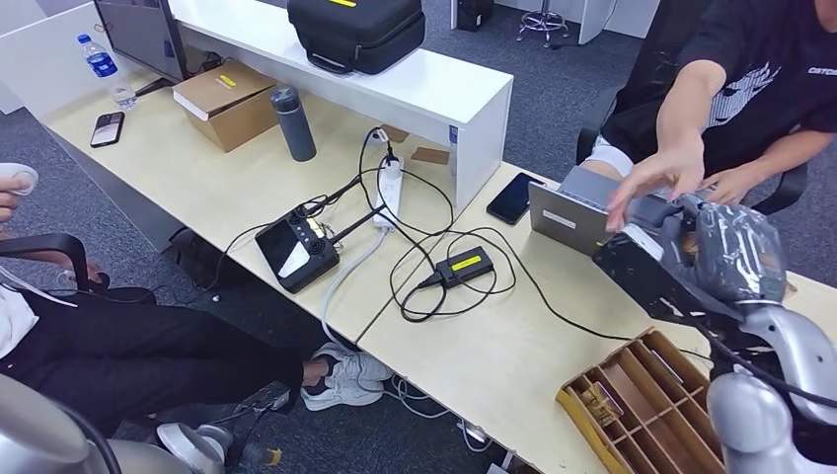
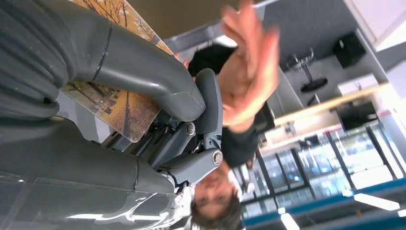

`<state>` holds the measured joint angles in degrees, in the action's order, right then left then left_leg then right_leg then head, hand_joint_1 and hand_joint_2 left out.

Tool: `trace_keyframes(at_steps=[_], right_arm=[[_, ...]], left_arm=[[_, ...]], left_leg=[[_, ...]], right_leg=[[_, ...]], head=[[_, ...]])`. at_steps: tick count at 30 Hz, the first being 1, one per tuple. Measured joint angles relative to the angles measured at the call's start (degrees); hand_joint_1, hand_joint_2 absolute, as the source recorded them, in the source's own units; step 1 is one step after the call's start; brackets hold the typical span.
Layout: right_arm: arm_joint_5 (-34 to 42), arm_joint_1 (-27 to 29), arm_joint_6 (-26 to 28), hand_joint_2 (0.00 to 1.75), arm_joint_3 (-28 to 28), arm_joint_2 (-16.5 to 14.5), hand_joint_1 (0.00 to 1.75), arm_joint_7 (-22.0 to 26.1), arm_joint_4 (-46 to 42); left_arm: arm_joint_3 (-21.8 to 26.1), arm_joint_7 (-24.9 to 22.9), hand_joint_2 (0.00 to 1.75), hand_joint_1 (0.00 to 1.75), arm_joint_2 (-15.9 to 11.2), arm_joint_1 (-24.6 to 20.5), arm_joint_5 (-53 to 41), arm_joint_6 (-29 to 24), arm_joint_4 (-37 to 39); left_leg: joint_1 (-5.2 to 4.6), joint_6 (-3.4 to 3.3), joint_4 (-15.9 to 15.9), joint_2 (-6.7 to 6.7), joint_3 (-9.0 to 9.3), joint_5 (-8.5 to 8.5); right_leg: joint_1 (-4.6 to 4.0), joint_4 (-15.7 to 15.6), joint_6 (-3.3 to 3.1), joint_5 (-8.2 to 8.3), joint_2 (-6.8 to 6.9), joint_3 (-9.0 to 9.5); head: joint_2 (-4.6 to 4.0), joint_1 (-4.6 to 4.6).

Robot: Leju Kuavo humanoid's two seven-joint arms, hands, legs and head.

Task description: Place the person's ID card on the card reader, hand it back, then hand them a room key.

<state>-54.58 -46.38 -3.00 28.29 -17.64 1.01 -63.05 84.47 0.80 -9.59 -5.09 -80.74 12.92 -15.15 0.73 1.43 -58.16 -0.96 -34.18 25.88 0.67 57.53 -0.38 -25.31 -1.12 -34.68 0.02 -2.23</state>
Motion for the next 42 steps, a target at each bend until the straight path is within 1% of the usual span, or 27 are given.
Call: trace_keyframes(at_steps=[3, 6, 15, 19, 24, 26, 28, 31, 34, 37, 42], right_arm=[[1.48, -1.69, 0.88, 1.75, 1.13, -1.32, 1.75, -0.77, 4.1], [2.36, -2.41, 1.64, 1.75, 1.57, -2.07, 1.75, -1.84, 6.25], [2.93, -2.55, 4.51, 1.75, 1.74, -2.77, 1.75, -3.48, 8.28], [2.69, -2.39, 5.16, 1.75, 1.76, -2.88, 0.01, -3.59, 8.23], [1.96, -1.61, 6.29, 1.75, 1.79, -3.11, 0.0, -3.51, 7.32], [2.31, -1.18, 6.37, 1.75, 1.79, -3.12, 0.0, -2.79, 6.76], [3.93, -0.34, 5.85, 1.75, 1.61, -3.12, 0.0, -0.77, 5.58], [8.02, 1.89, 3.64, 1.75, 0.75, -2.94, 0.0, 3.51, 2.59], [9.73, 4.93, 2.36, 1.75, 0.31, -1.85, 0.0, 6.32, -1.51], [7.52, 8.81, 2.89, 1.75, 0.37, 0.37, 0.0, 6.77, -5.9], [-1.93, 15.62, 7.06, 1.75, 1.45, 3.89, 0.0, 3.55, -10.45]], left_arm=[[-0.42, -0.03, 1.75, 0.0, 0.01, -0.1, 0.0, -0.1, 0.13], [-0.81, -0.03, 1.75, 0.0, 0.01, -0.12, 0.0, -0.27, 0.17], [-0.95, -0.19, 1.75, 0.0, 0.01, -0.11, 0.18, -0.33, 0.37], [-0.95, -0.19, 1.75, 0.0, 0.02, -0.1, 0.24, -0.35, 0.39], [-0.95, -0.19, 1.75, 0.0, 0.11, -0.09, 0.37, -0.46, 0.4], [-0.95, -0.18, 1.75, 0.0, 0.14, -0.09, 0.47, -0.46, 0.42], [-0.95, -0.17, 1.75, 0.0, 0.16, -0.08, 0.67, -0.48, 0.42], [-0.95, -0.17, 1.75, 0.0, 0.17, -0.02, 1.15, -0.53, 0.42], [-0.95, -0.23, 1.75, 0.0, 0.2, 0.11, 2.01, -0.74, 0.42], [-0.95, -0.49, 1.75, 0.0, 0.36, 0.49, 3.25, -1.19, 0.42], [-0.88, -0.75, 1.75, 0.0, 0.88, 1.12, 4.92, -2.03, 0.42]], left_leg=[[0.0, 0.0, 0.0, -0.01, -0.01, 0.0], [-0.01, -0.01, -0.01, -0.01, -0.03, 0.02], [-0.01, -0.02, -0.01, 0.01, -0.03, 0.03], [-0.01, -0.02, -0.01, 0.01, -0.03, 0.03], [-0.01, -0.01, -0.01, 0.01, -0.04, 0.04], [-0.01, -0.01, -0.01, 0.01, -0.04, 0.04], [-0.01, 0.0, -0.01, 0.01, -0.04, 0.05], [-0.01, 0.0, -0.01, 0.01, -0.04, 0.05], [-0.01, -0.02, -0.01, 0.0, -0.04, 0.07], [-0.01, -0.01, -0.01, 0.0, -0.04, 0.1], [-0.03, 0.02, -0.01, 0.0, -0.05, 0.15]], right_leg=[[0.0, 0.0, 0.0, 0.0, 0.01, 0.0], [0.01, -0.02, 0.0, -0.01, 0.01, -0.01], [0.01, -0.03, 0.0, -0.01, 0.02, -0.04], [0.01, -0.02, 0.0, -0.01, 0.02, -0.04], [0.01, -0.02, 0.0, -0.02, 0.02, -0.05], [0.01, -0.02, -0.01, -0.02, 0.01, -0.05], [0.01, -0.03, -0.01, -0.02, 0.01, -0.06], [0.01, -0.03, 0.0, -0.03, 0.02, -0.07], [0.01, -0.04, 0.0, -0.04, 0.03, -0.06], [0.01, -0.05, 0.01, -0.04, 0.04, -0.05], [0.02, -0.05, 0.03, -0.07, 0.03, -0.06]], head=[[0.0, 0.0], [0.0, 0.0], [0.0, 0.0], [0.0, -0.01], [0.0, -0.01], [0.0, -0.01], [0.0, 0.0], [0.0, -0.01], [0.0, -0.01], [0.0, 0.0], [0.0, -0.01]])
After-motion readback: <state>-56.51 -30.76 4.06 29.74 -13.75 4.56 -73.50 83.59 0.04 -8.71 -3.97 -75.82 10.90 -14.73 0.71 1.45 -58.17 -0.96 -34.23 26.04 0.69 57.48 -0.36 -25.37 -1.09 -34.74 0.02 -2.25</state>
